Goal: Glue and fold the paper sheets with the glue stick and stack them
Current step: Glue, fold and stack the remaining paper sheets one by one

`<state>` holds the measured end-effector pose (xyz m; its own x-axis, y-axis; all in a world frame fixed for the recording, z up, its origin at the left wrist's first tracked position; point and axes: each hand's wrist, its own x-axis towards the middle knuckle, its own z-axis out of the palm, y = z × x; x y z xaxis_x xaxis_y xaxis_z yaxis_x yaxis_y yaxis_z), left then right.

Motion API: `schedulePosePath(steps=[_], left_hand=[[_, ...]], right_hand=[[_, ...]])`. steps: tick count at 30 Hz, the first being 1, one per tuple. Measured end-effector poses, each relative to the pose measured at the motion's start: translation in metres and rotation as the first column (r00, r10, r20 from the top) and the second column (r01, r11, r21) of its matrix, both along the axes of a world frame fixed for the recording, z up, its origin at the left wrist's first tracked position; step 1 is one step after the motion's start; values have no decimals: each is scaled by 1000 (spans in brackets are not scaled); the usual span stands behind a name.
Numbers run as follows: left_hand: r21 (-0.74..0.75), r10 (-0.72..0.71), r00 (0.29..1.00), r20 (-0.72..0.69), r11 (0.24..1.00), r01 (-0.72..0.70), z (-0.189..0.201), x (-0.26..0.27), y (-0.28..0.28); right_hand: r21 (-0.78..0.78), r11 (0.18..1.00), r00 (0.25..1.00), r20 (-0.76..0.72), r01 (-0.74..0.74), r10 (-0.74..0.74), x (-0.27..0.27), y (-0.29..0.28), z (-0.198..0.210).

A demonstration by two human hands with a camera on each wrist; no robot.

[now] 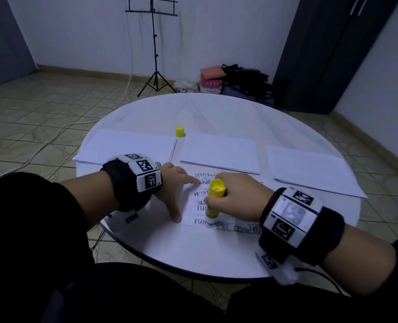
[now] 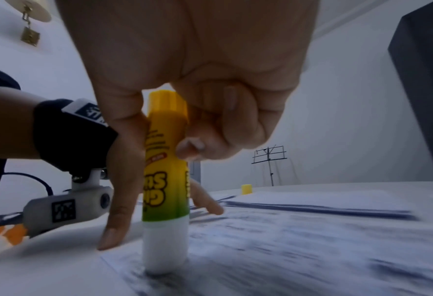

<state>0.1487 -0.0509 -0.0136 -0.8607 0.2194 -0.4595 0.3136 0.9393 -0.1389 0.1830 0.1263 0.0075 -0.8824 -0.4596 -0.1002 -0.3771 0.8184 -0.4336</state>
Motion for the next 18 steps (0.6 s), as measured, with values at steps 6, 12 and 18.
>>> schedulePosePath(steps=[6,12,18], left_hand=[[-53,-17,1000,-2,998,17,3,-3,9],[-120,-102,995,16,987,103,5,-5,21],[-81,-53,998,32,995,55,0,-10,20]], right_hand=[[55,993,995,1,103,-103,8,60,10],[54,969,970,-3,242,-242,-13,93,12],[-21,918,918,-34,395,-396,-50,87,3]])
